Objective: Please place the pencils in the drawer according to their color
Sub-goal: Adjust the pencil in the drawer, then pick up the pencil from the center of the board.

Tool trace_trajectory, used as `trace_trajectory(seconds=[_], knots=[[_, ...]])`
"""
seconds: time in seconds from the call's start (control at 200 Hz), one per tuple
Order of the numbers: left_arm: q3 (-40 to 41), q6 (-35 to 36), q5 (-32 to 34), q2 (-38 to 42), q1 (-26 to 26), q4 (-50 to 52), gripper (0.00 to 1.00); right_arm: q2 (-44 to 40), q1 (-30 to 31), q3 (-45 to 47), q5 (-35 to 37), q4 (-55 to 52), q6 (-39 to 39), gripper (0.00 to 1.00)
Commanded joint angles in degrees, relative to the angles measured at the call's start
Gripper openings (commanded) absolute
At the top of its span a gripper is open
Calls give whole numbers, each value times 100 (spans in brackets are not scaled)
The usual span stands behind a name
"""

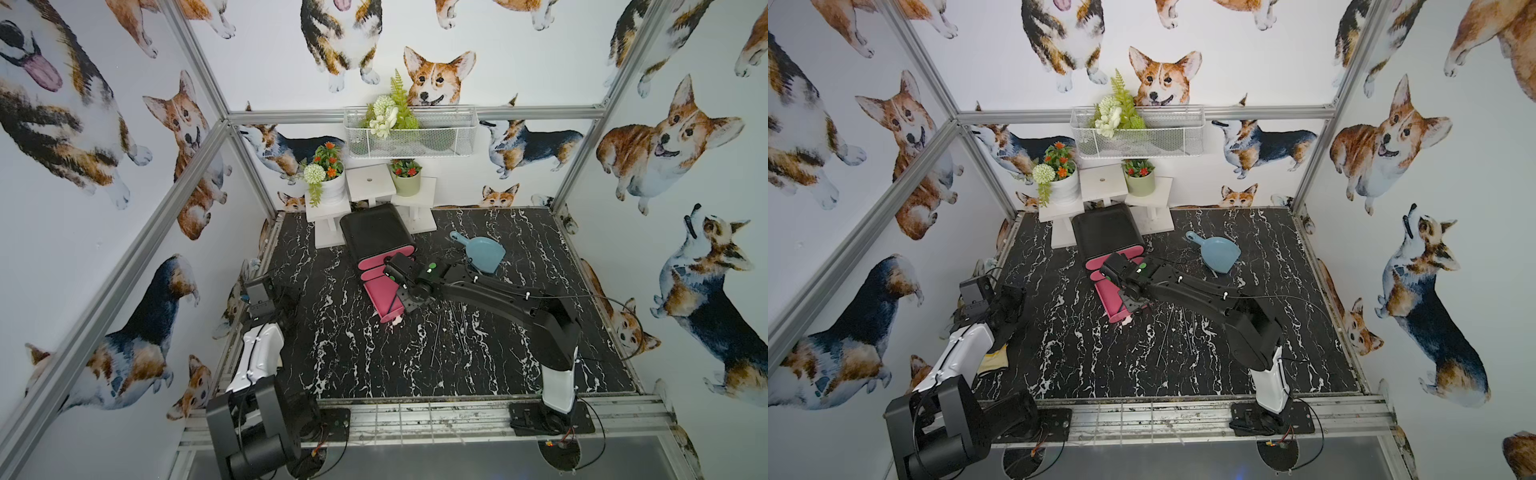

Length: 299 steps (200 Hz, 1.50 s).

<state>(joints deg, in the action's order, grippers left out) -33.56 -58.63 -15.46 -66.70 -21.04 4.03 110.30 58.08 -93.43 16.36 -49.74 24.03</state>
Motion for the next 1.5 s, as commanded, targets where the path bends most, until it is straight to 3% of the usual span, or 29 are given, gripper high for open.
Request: trace_trajectory(seconds=[0.0,0.145,0.375,0.666,1.016,1.196,1.491], knots=[[-46,43,-54,-1,-14,-27,26,-184,-238,368,-118,112,793,49],[-71,95,-82,8,-13,9,30,-716,-708,1372,-213,366,1335,40],[-59,145,-89,-36,-14,-16,35,-1349,-1157,2970,-902,847,1866,38],[-28,205,-119,-115,-14,-36,49,-1534,-1634,3310,-802,913,1786,33],[-28,203,-115,-72,-13,-55,100,-611,-2041,2616,-1069,992,1192,32],[-28,185,-85,-19,-14,-12,100,-470,-2099,2825,-1176,1051,1394,28],[-19,156,-56,-10,-6,-17,100,-369,-2099,3224,-1320,1000,1589,2]])
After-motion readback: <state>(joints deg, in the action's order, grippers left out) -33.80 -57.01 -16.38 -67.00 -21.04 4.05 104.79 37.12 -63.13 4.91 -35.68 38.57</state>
